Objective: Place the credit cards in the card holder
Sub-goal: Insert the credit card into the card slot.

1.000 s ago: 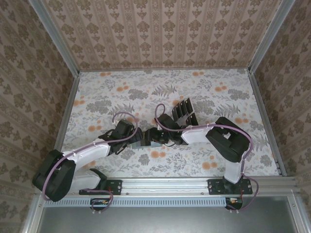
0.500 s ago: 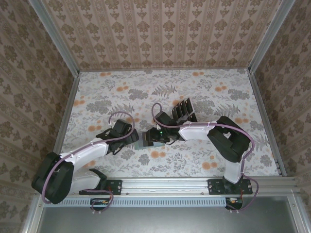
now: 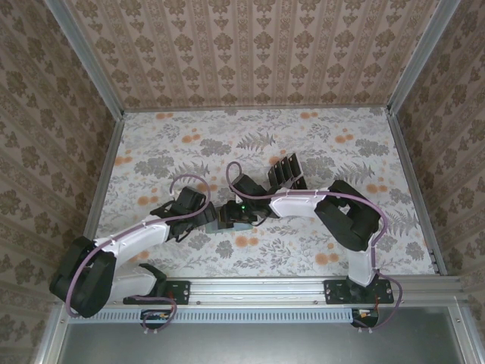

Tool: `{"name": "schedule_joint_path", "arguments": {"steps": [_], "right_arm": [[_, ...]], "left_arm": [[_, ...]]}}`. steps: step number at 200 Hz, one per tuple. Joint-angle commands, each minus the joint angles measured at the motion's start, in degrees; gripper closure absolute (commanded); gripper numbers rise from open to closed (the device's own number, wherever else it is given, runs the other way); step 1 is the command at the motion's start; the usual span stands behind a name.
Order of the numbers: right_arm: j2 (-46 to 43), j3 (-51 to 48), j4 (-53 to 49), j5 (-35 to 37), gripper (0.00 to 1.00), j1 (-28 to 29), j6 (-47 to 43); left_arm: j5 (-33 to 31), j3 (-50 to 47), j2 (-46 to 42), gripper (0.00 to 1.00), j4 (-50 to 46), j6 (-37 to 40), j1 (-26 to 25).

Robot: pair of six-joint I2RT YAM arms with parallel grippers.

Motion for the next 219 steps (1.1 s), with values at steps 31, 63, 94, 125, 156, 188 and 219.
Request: {"name": "schedule_joint_path", "arguments": {"steps": [31, 63, 94, 125, 156, 188, 219], "right_arm": [[1.8, 5.0, -6.6, -0.4, 0.51, 2.3, -3.4], [1.5, 7.0, -12.0, 2.9, 0.49, 3.4, -6.8], [0.3, 6.2, -12.5, 4.8, 0.49, 3.5, -7.2], [0.4, 5.8, -11.6, 4.3, 0.51, 3.5, -7.2], [1.0, 5.9, -10.8, 3.9, 0.52, 3.5, -6.9], [1.4, 6.4, -10.8, 3.8, 0.52, 3.5, -6.9], [1.9, 6.9, -10.7, 3.5, 0.52, 3.5, -6.9]], "left_arm": [[0.8, 0.0, 1.6, 0.01, 0.4, 0.7, 0.2], [0.7, 0.3, 1.9, 0.01, 0.4, 0.7, 0.2], [-1.1, 1.9, 1.3, 0.0, -2.5, 2.1, 0.9], [-1.8, 2.9, 1.5, 0.0, -4.3, 3.3, 1.9], [-2.6, 3.3, 2.2, 0.0, -5.2, 3.7, 2.5], [-3.9, 3.3, 3.1, 0.0, -6.0, 3.4, 2.9], [-3.8, 2.7, 4.5, 0.0, -5.7, 3.0, 2.9]]}}
